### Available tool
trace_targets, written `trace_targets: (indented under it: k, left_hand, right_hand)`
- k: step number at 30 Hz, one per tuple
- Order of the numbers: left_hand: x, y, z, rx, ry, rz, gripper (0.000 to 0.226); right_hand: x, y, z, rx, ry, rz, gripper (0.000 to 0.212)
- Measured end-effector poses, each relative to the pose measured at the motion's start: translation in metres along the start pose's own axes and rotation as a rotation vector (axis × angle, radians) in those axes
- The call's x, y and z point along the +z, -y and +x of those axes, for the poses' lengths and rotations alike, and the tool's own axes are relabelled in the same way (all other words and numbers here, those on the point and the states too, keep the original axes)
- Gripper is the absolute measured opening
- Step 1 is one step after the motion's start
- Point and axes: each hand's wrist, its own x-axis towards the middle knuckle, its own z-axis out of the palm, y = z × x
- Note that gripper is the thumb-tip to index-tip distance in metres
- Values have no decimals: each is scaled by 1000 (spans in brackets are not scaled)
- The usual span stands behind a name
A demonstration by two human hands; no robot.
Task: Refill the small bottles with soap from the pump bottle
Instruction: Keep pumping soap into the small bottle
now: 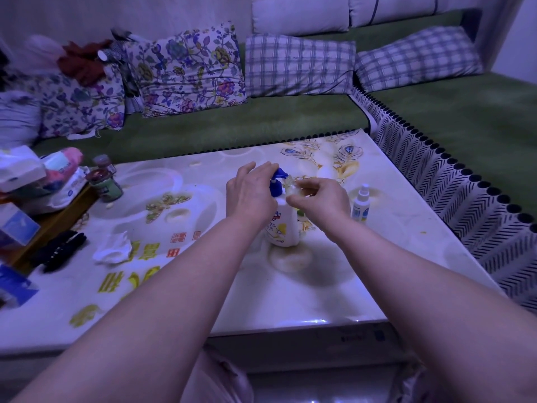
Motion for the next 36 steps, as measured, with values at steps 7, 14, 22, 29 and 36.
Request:
trace_targets:
  k: [7, 14, 22, 29, 36]
  left_hand:
    - [-6, -8, -5, -21, 56, 31, 67]
    - [-3, -11, -7, -21, 23, 26, 60]
    - [11, -8, -23, 41, -156, -68, 45]
    - [15, -6, -37, 28, -78, 4, 38]
    - [25, 2, -48, 16, -17, 13, 36]
  right_hand:
    - [-2, -3, -3, 6, -32, 50, 37]
    - [-7, -6, -6, -54, -38, 200, 13]
    - [-11, -32, -13, -8, 5, 210, 33]
    - [-6, -72, -24, 67, 112, 159, 31]
    - [2, -102, -32, 129, 152, 83, 30]
